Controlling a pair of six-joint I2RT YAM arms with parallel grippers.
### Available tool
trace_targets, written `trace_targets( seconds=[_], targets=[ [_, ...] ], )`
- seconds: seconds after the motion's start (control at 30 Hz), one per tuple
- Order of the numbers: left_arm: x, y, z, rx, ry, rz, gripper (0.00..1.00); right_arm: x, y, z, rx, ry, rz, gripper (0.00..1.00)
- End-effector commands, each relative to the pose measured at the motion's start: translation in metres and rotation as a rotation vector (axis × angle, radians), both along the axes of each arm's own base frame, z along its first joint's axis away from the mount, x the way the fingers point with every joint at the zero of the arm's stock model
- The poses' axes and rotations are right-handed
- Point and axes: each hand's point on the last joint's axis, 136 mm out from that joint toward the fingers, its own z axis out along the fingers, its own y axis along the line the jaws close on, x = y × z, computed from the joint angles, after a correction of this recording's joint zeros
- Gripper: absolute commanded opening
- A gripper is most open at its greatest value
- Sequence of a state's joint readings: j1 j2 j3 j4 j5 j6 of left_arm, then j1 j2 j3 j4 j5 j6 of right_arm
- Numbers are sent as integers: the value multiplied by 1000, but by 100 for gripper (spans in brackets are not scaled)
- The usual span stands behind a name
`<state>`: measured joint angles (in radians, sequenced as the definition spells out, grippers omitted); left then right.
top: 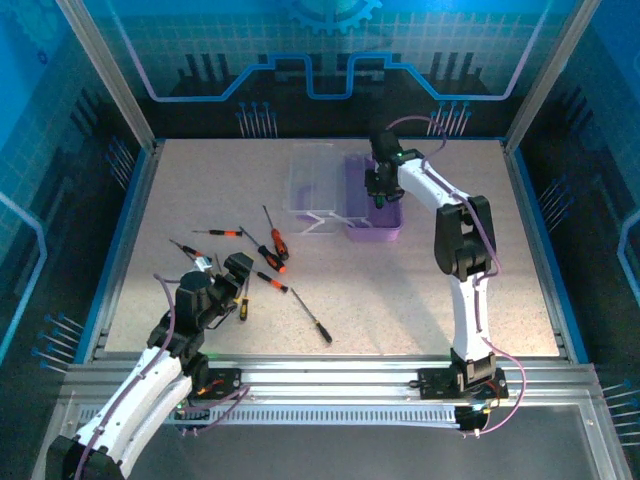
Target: Pack the tool kit
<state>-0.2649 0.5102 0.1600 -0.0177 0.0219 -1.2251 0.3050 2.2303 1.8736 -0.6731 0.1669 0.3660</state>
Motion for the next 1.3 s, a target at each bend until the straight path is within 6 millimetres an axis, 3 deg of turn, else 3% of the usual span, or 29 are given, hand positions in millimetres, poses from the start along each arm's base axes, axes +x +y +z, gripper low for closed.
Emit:
trace_targets(
  seconds=[0.0, 0.47, 0.77, 0.9, 1.27],
  targets=[
    [6, 2, 16, 9, -34, 16, 99, -2, 0, -6, 58, 38, -11, 17],
    [16, -5, 23, 35, -12, -17, 99, -3, -1, -20, 58, 105, -26, 26],
    [14, -4, 27, 37, -17, -17, 99, 0, -1, -8, 71, 82, -31, 38],
    [13, -4, 30, 30, -29, -14, 99, 0, -4, -6, 63, 79, -37, 38],
    [9, 0, 30, 37, -27, 1, 99, 0, -12, 20, 48, 24, -59, 4]
  ],
)
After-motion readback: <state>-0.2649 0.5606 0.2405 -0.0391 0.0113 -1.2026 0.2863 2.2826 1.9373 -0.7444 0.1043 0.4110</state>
